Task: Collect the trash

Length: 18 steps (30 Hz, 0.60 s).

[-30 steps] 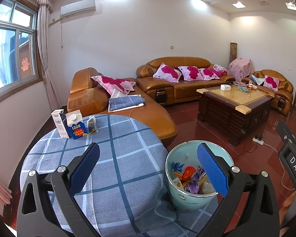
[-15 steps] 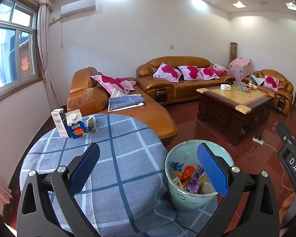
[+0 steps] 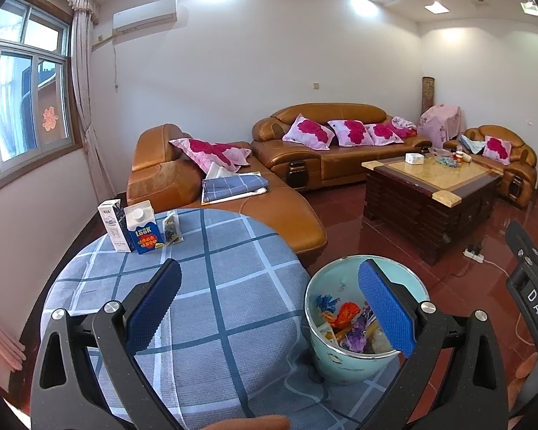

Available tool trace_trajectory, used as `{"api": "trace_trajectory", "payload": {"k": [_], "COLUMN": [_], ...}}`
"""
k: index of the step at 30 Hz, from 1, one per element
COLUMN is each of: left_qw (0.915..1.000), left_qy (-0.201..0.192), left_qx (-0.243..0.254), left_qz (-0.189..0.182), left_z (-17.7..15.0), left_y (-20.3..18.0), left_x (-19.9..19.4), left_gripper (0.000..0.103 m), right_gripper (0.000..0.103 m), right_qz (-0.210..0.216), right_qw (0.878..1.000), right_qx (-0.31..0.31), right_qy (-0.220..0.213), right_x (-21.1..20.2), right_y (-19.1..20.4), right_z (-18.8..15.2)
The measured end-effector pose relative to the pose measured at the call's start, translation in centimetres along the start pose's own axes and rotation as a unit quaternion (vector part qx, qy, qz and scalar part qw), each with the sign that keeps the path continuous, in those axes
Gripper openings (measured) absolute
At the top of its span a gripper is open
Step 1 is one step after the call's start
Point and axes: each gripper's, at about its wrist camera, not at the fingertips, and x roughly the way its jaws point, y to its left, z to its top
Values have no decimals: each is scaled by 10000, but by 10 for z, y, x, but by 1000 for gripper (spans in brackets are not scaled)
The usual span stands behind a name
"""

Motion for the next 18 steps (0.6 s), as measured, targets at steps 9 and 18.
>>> {"api": "trace_trajectory", "payload": {"k": [9, 18], "left_qw": [9999, 9996], "left_qy": [136, 226], "left_qx": [-31, -59], "left_qz": [-47, -157], "left_z": [1, 0], "left_y": [-3, -2], "left_x": [3, 4], "left_gripper": [97, 97], "right_gripper": [89, 89], "right_qz": [-27, -34], "right_qw": [10000, 9999], "right_qx": [-19, -69], "right_qy": [38, 89], "right_x": [1, 3], "right_y": [1, 2], "right_z": [-3, -4]}}
